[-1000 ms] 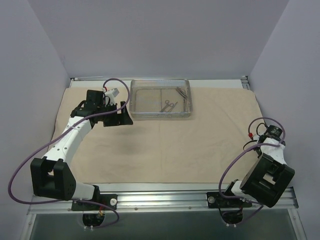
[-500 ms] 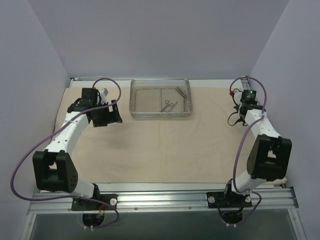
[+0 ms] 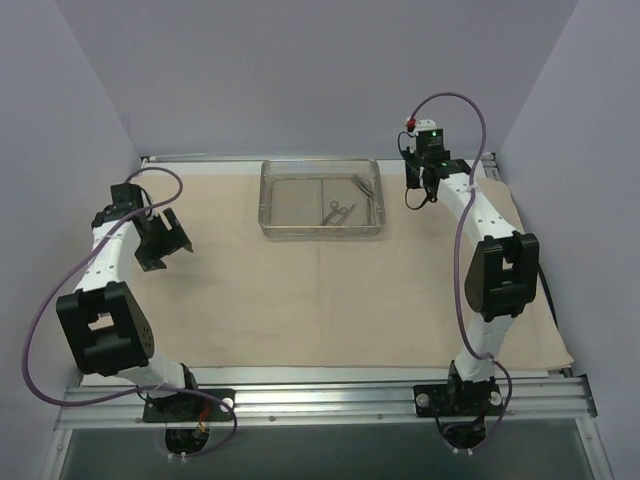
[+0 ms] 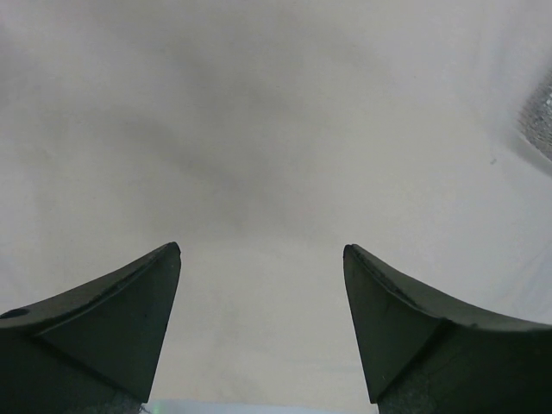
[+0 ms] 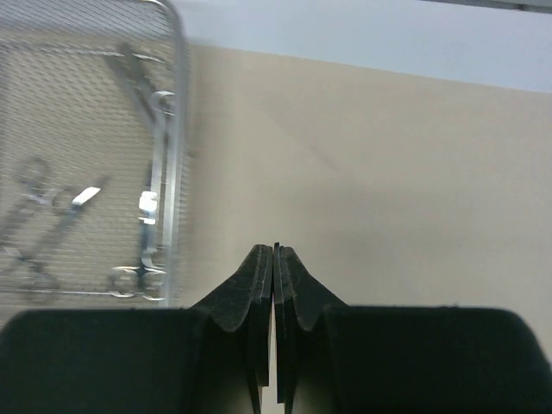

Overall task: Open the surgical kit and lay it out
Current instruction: Smooth out the surgical kit at the center of the board.

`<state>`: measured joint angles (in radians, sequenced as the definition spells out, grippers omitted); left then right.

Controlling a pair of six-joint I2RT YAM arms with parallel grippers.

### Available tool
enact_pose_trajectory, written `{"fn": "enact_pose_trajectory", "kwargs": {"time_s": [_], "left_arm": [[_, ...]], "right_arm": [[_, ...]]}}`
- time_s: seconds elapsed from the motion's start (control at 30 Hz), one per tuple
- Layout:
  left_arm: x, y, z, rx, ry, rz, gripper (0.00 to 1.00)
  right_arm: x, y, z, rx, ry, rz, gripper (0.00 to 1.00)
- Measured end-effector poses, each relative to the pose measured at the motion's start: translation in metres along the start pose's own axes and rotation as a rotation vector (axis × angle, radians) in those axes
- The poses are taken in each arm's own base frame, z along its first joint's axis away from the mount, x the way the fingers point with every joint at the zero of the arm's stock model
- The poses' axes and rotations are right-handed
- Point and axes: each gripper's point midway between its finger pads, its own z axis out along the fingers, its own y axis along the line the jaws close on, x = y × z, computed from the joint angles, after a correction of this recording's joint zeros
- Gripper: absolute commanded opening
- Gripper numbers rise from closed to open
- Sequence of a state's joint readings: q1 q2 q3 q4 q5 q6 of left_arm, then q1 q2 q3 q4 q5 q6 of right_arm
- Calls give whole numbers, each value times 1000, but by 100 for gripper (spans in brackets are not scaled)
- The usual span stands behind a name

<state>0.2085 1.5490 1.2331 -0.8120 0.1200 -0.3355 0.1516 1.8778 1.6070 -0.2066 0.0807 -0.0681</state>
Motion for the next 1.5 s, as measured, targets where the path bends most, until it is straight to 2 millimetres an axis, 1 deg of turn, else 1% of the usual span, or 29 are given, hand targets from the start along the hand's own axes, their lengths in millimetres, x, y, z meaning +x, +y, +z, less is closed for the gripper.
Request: {"fn": "enact_pose_trajectory", "kwargs": {"time_s": [0.03, 0.1, 0.17, 0.23, 0.27, 0.33, 0.43, 0.5, 0.57, 0.63, 0.7, 0.8, 0.83, 0.87, 0.9, 0.93, 0.97, 1.0, 1.07, 1.13, 1.17, 1.2, 1.23, 1.3, 1.33, 1.4, 1.43, 1.47, 1.5], "left_arm": [[-2, 10, 4, -14, 11, -32, 83], [-2, 20, 10, -29, 31, -73, 84], [2, 26, 16, -45, 60, -103, 83], [4, 31, 21, -61, 85, -130, 80], [5, 35, 23, -72, 97, -145, 78], [7, 45, 29, -101, 121, -178, 77], [13, 70, 40, -162, 165, -250, 77], [21, 91, 47, -207, 194, -301, 78], [32, 109, 51, -242, 230, -346, 78], [40, 125, 54, -280, 259, -380, 78], [44, 136, 56, -310, 273, -399, 78], [43, 143, 51, -340, 260, -395, 79], [41, 143, 48, -343, 248, -391, 89], [37, 142, 41, -346, 220, -384, 94], [32, 140, 35, -345, 195, -367, 96], [28, 138, 28, -355, 166, -352, 94], [22, 133, 18, -360, 127, -330, 94], [16, 124, 7, -360, 81, -294, 94], [-1, 98, -18, -344, -35, -197, 94], [-16, 53, -40, -265, -133, -78, 94], [-22, 37, -50, -220, -170, -42, 94], [-29, 27, -58, -190, -202, -23, 95], [-35, 24, -64, -177, -227, -18, 99], [-42, 28, -66, -177, -247, -28, 76], [-43, 31, -63, -180, -238, -26, 57], [-43, 35, -52, -185, -208, -21, 31], [-42, 37, -44, -189, -184, -15, 7], [-41, 37, -36, -188, -156, -9, 2], [-42, 37, -27, -193, -129, -2, 2]], "right_arm": [[-6, 15, -2, -43, -11, 42, 0], [-14, 47, -9, -147, -24, 123, 0], [-25, 88, -21, -306, -36, 199, 0], [-32, 129, -37, -459, -33, 236, 0], [-33, 148, -47, -527, -24, 243, 0], [-32, 183, -65, -646, -7, 243, 0], [-25, 223, -89, -768, 27, 221, 0], [-21, 239, -99, -821, 39, 210, 0], [-15, 244, -102, -843, 59, 209, 0], [-8, 242, -99, -840, 82, 212, 0], [-3, 241, -98, -834, 98, 208, 0], [5, 240, -95, -828, 112, 202, 0], [8, 240, -95, -827, 118, 198, 0], [14, 240, -94, -825, 133, 194, 0], [18, 240, -93, -823, 141, 190, 0], [22, 240, -93, -821, 149, 186, 0], [26, 240, -92, -819, 158, 180, 0], [30, 240, -92, -815, 168, 173, 0], [35, 240, -91, -807, 180, 159, 0], [38, 240, -92, -807, 185, 145, 0], [39, 240, -92, -806, 186, 141, 0], [40, 240, -92, -805, 189, 138, 0], [41, 240, -92, -805, 193, 134, 0], [42, 241, -94, -807, 199, 125, 0], [42, 241, -95, -807, 200, 122, 0], [40, 241, -97, -808, 202, 115, 0], [38, 241, -99, -809, 198, 111, 0], [35, 242, -101, -812, 192, 104, 0], [33, 243, -102, -816, 185, 97, 0]]}}
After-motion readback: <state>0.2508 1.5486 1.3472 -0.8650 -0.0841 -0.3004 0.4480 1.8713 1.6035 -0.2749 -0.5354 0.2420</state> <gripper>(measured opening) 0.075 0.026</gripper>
